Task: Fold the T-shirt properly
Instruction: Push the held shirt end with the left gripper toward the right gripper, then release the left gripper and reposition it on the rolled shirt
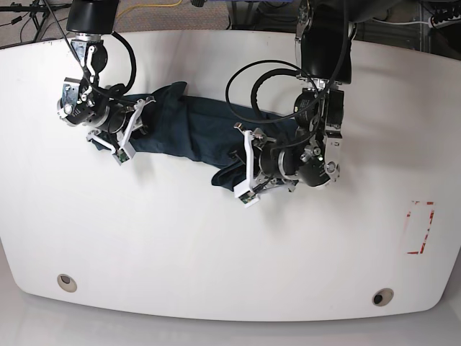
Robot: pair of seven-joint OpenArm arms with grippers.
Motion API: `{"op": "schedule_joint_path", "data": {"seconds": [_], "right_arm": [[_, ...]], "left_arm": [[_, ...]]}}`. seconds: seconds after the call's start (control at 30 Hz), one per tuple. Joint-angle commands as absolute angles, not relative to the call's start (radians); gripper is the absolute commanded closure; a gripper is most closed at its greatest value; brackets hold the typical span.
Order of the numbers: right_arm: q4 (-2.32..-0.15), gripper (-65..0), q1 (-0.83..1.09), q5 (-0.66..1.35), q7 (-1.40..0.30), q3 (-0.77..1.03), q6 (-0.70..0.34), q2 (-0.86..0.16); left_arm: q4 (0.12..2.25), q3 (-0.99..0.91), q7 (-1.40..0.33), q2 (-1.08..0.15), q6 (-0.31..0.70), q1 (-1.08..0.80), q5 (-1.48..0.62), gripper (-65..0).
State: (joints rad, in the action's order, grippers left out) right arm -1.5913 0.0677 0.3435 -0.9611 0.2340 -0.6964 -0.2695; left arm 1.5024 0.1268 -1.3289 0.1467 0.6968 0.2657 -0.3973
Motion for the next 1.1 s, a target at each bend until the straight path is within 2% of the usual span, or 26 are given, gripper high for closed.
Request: {"op": "schedule_joint_path", "data": {"seconds": [0.0,0.1,0.3,0.5,0.67,0.73,0.87,0.9,1.07], "right_arm": [[-1.610,-15.9,0.058,0.354,-0.941,0.237,-0.698,-0.282],[-1.610,-15.9,0.058,0.354,-0.941,0.236,-0.698,-0.282],[-1.610,-15.9,0.056,0.352,-0.941,0.236,-0.698,-0.282],[-1.612,-15.9,0.056,0.354,-0.941,0.236,-0.698,-0.282],[-1.612,-15.9,0.056,0.354,-0.941,0.236,-0.698,-0.282],[-1.612,-15.9,0.056,0.354,-0.941,0.236,-0.698,-0.282],[-1.616,-15.9,0.056,0.354,-0.941,0.236,-0.698,-0.282],[-1.624,-15.9,0.056,0.352,-0.943,0.236,-0.698,-0.282],[-1.673,-15.9,0.058,0.352,-0.947,0.236,-0.698,-0.282]], "left_arm": [[1.523,0.148,-1.346,0.157,0.698,0.311,-0.478,-28.9],[1.526,0.160,-1.389,0.157,0.698,0.335,-0.564,-31.4],[1.604,0.137,-1.396,0.157,0.698,0.377,-0.677,-31.5],[1.630,0.022,-1.396,0.130,0.698,0.381,-0.654,-31.4],[1.606,-0.018,-1.353,0.070,0.698,0.374,-0.530,-30.6],[1.601,-0.019,-1.330,0.056,0.698,0.369,-0.456,-26.3],[1.607,-0.015,-1.282,0.050,0.698,0.317,-0.338,-9.9],[1.609,-0.013,-1.273,0.050,0.698,0.309,-0.321,-7.8],[1.603,-0.005,-1.227,0.048,0.698,0.286,-0.216,-6.5]]}}
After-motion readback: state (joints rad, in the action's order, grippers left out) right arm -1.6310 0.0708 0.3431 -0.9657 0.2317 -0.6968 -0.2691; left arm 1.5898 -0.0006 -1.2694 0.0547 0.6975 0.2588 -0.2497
